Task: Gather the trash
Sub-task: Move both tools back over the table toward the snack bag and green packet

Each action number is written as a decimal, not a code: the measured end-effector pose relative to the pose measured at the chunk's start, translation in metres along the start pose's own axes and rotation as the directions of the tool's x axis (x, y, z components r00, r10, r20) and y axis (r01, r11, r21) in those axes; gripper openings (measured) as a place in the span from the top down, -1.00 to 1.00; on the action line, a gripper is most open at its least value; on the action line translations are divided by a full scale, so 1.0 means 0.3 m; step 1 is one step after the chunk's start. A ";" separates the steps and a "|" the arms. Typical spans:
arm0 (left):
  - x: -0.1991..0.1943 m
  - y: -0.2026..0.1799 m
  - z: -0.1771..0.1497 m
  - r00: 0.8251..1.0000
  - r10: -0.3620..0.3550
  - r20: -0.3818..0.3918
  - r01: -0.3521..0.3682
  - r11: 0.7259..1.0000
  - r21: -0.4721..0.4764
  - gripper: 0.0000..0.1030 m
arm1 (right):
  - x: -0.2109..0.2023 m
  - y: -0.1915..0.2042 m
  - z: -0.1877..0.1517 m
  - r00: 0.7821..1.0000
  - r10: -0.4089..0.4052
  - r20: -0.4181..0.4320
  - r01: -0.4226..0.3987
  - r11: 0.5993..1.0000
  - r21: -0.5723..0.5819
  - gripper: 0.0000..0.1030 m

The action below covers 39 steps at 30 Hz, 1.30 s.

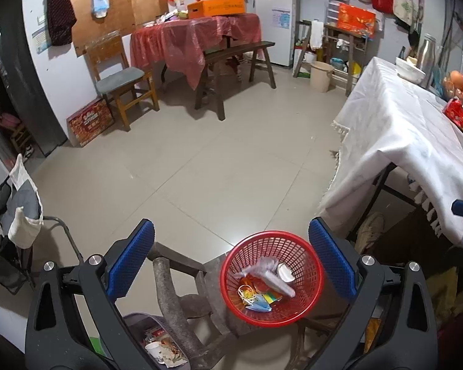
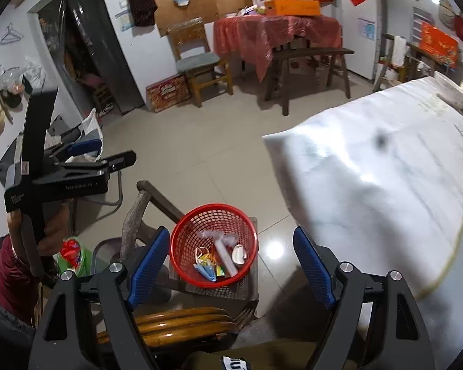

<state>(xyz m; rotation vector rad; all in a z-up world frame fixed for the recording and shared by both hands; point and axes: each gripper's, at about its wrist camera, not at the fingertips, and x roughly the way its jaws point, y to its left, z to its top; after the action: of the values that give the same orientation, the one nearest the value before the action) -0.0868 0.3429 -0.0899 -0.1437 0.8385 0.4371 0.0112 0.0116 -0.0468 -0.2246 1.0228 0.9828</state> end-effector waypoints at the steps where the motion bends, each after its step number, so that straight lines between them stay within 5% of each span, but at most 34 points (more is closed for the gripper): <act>1: -0.005 -0.013 0.002 1.000 0.007 0.007 -0.007 1.000 0.012 -0.87 | -0.006 -0.009 0.002 1.000 -0.004 0.006 0.004 1.000 0.004 -0.57; 11: -0.055 -0.115 0.027 0.999 -0.008 0.051 0.004 0.996 0.086 -0.87 | -0.172 -0.147 -0.062 0.992 -0.077 0.099 0.068 0.994 0.086 -0.57; 23: -0.127 -0.322 0.071 0.992 -0.082 0.100 0.063 0.982 0.179 -0.87 | -0.372 -0.341 -0.193 0.957 -0.209 0.201 0.162 0.960 0.228 -0.64; 39: -0.189 -0.715 0.136 0.951 -0.297 0.088 0.262 0.924 0.279 -0.87 | -0.577 -0.594 -0.386 0.885 -0.379 0.271 0.241 0.870 0.430 -0.71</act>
<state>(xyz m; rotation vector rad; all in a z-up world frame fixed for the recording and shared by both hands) -0.0001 0.1432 -0.0306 0.0135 0.7276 0.0609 0.0513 -0.2580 -0.0184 0.1091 0.7975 0.4811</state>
